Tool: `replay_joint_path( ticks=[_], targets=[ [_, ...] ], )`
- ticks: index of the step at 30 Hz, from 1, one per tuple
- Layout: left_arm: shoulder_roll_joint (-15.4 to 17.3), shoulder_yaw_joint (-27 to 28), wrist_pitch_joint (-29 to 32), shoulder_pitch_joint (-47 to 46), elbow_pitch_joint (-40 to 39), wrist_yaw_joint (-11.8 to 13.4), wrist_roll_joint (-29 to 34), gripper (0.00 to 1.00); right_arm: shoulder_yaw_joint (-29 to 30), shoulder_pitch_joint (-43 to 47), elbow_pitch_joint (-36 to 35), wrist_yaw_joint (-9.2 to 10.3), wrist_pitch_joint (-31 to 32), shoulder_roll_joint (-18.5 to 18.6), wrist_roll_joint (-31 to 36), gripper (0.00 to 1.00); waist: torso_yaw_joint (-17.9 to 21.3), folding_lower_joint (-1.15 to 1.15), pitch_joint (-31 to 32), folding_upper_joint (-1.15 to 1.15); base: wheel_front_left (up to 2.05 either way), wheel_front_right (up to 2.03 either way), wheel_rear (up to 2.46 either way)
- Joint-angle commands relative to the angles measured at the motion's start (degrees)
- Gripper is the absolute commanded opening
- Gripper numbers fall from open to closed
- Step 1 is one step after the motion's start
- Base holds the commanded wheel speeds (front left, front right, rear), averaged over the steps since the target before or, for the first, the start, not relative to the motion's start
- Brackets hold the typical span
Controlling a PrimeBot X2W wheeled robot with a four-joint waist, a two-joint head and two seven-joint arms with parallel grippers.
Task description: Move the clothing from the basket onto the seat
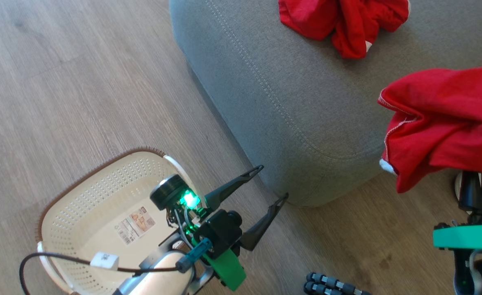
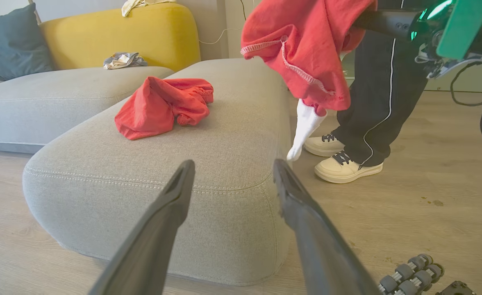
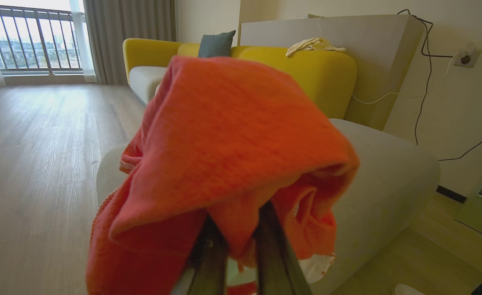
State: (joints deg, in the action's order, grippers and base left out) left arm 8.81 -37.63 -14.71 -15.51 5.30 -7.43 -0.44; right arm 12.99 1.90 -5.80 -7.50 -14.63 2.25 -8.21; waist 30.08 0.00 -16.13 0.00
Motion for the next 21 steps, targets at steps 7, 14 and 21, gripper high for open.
replay_joint_path(
  ticks=[7, 14, 21],
  targets=[
    [0.4, 1.6, -0.3, -2.0, -1.7, 0.2, -0.1, 1.0, 0.8, -2.9, -2.0, 0.01, -0.4, 0.6, -3.7, 0.0, -0.4, 0.0, 0.1, 0.0, 0.0, 0.0, 0.0],
    [1.3, 1.7, -0.3, -1.9, -2.6, 0.9, 0.6, 1.0, 2.6, -8.9, -4.0, 0.01, -0.4, 0.6, -2.5, 0.0, -0.9, 0.0, -2.0, 0.0, 0.0, 0.0, 0.0],
    [3.5, 0.4, -0.3, -3.0, -2.6, 0.7, 1.0, 1.0, 3.4, -18.8, -5.4, 0.01, -0.4, 4.4, -1.3, 0.0, -2.0, 0.0, -6.5, 0.0, 0.0, 0.0, 0.0]
  ],
)
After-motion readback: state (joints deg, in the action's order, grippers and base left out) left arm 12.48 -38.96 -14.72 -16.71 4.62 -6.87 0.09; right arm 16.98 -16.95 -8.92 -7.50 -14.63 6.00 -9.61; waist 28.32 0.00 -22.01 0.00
